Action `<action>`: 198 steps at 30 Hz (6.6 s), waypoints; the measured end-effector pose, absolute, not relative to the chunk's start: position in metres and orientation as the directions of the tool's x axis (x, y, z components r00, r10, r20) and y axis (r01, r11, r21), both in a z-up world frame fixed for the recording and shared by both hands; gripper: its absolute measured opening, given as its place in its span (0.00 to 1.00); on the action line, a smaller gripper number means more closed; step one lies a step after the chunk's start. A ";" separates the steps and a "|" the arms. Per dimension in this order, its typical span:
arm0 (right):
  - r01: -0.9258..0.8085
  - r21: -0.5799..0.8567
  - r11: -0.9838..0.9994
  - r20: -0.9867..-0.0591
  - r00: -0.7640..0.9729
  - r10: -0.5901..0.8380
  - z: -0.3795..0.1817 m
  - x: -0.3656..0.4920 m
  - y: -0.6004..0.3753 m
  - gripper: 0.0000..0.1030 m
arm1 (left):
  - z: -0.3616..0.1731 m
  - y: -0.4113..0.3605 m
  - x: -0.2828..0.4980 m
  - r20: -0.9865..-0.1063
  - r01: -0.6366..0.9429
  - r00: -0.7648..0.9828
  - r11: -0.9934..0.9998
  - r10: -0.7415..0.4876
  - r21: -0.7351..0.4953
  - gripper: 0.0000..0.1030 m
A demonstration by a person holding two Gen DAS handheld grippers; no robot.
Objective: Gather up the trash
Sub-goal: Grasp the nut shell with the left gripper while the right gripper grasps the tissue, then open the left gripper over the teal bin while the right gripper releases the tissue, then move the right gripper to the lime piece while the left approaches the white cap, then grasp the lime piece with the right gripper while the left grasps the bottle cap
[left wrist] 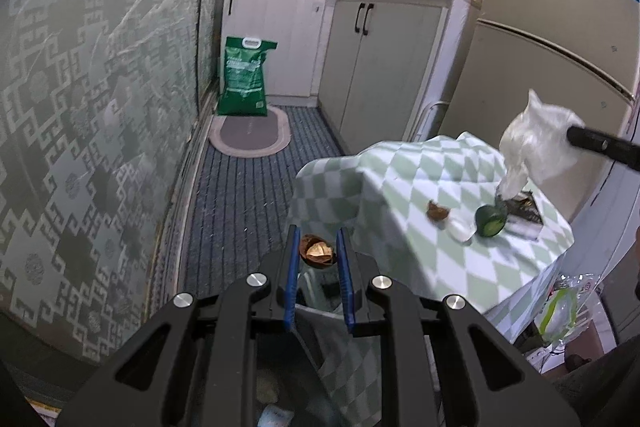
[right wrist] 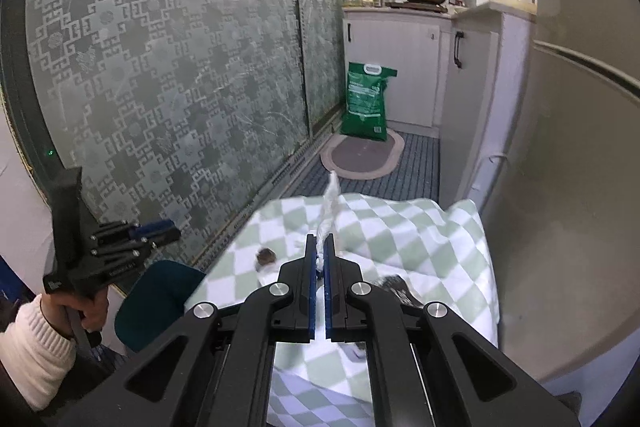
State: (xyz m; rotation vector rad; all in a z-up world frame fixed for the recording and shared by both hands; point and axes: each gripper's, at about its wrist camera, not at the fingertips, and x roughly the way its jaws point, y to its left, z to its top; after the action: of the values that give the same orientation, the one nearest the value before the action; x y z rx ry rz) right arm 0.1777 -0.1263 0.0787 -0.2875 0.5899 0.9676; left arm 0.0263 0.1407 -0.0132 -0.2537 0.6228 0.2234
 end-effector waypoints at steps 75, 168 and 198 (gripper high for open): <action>-0.965 0.181 0.187 -0.922 -0.101 0.373 -0.098 0.033 0.069 0.18 | -0.027 0.211 -0.057 -0.629 -0.423 0.736 0.896 0.251 -0.137 0.07; -0.789 0.131 0.600 -0.640 0.395 0.659 0.031 0.214 -0.151 0.27 | -0.027 0.034 0.112 -0.665 -0.089 0.747 0.991 0.001 -0.098 0.44; -0.787 0.123 0.604 -0.628 0.410 0.662 0.042 0.212 -0.158 0.28 | -0.013 0.033 0.096 -0.630 -0.039 0.772 0.984 -0.082 -0.176 0.31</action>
State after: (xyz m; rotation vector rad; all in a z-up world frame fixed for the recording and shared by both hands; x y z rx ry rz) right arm 0.2119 -0.1580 0.0421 -0.2042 0.6915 0.9203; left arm 0.0964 0.0333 -0.0131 -0.1834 0.6890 -0.0236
